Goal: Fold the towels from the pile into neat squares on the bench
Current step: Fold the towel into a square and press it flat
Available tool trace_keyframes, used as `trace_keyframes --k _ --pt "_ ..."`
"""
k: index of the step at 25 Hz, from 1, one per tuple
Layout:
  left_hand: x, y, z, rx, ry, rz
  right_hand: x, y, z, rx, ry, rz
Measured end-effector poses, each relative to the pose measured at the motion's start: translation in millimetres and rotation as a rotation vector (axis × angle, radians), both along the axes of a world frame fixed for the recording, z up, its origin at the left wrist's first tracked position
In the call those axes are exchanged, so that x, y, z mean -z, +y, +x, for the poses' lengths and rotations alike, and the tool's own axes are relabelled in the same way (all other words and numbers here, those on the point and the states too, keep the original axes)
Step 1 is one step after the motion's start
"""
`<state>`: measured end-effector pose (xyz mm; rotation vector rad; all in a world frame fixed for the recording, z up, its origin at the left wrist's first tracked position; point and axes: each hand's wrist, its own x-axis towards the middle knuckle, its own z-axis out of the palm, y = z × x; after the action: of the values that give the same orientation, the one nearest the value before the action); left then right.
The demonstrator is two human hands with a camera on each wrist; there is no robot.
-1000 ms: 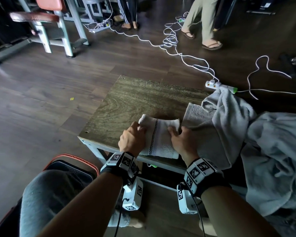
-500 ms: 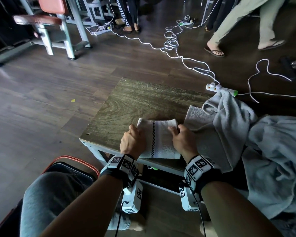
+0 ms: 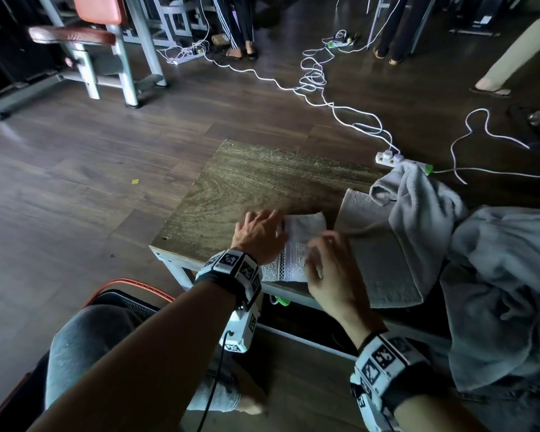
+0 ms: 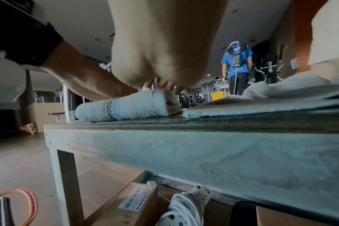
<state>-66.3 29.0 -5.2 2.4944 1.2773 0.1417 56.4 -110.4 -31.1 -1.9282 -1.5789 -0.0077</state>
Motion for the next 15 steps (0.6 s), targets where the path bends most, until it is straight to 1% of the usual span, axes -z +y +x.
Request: trace_keyframes --k 1,3,6,7,8,9,10,11,12,13,15 --pt "1 0 -2 -0.038 0.050 0.008 2 -2 -2 -0.022 -0.037 -0.035" --pt "-1 -3 -9 -0.169 0.136 0.054 4 -2 -1 -0.027 -0.042 -0.049" --pt "-7 -11 -20 -0.333 0.235 -0.040 6 2 0 -0.018 -0.032 -0.028" --pt "-7 -14 -21 -0.365 0.219 -0.014 5 6 -2 -0.011 -0.025 -0.050" --pt "-9 -19 -20 -0.366 0.149 0.061 4 11 -7 -0.010 -0.008 -0.079" --pt "-7 -23 -19 -0.320 0.040 0.127 4 18 -13 -0.012 0.018 -0.104" --pt "-2 -27 -16 -0.227 -0.050 0.153 5 24 -20 -0.016 0.046 -0.116" --pt "5 -31 -15 -0.110 -0.093 0.134 9 30 -25 -0.021 0.069 -0.126" --pt "13 -34 -16 -0.018 -0.091 0.096 13 35 -29 -0.017 0.074 -0.148" --pt "22 -37 -18 0.034 -0.065 0.065 19 37 -31 -0.006 0.051 -0.188" --pt "38 -37 -25 0.037 -0.009 0.050 30 35 -29 0.005 -0.046 -0.279"
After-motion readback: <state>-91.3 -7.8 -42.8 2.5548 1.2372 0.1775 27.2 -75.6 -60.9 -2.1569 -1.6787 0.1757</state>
